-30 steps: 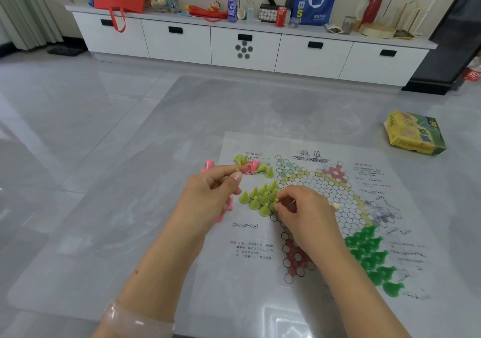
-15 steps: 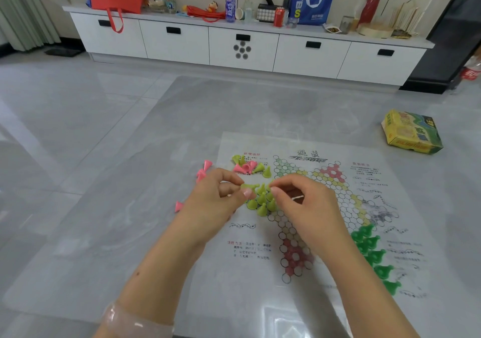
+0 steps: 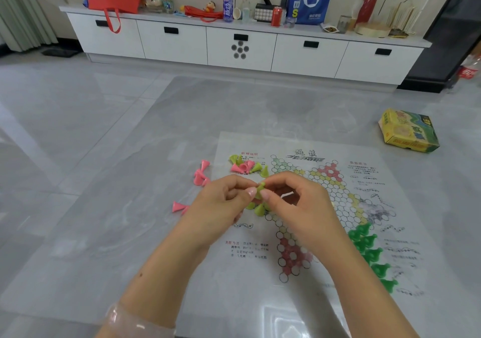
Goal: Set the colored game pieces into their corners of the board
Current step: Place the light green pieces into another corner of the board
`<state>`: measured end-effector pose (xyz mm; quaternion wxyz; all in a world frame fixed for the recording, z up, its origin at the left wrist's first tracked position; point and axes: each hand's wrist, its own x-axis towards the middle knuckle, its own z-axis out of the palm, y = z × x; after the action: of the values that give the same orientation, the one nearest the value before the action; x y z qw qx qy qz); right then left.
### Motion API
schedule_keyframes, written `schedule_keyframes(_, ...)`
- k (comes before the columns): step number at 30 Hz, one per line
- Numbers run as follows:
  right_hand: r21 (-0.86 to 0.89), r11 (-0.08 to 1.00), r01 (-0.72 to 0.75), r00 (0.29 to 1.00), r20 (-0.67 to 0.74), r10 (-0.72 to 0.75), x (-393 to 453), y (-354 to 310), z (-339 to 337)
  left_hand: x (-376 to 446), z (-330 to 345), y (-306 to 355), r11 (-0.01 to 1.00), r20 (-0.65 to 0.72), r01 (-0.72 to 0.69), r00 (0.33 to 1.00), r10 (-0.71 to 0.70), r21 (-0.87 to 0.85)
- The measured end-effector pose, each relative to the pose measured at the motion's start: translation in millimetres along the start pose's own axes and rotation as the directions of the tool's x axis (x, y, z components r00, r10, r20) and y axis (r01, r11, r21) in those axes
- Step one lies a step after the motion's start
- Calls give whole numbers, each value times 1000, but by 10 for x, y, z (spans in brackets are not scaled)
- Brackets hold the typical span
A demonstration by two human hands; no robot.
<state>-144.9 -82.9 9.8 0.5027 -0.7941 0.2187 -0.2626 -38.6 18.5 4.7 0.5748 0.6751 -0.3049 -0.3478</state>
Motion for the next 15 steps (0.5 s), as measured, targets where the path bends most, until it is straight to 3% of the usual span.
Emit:
schedule_keyframes(8,-179,982,-66,990,-138,42,-4,60,-167,30,-98,5,999,-152,-6,988,1,-32)
schedule_keyframes(15,-477,874,-90,992,35,121,-35,128,-164,0,-98,15,993,-89,42,995,-52,-112)
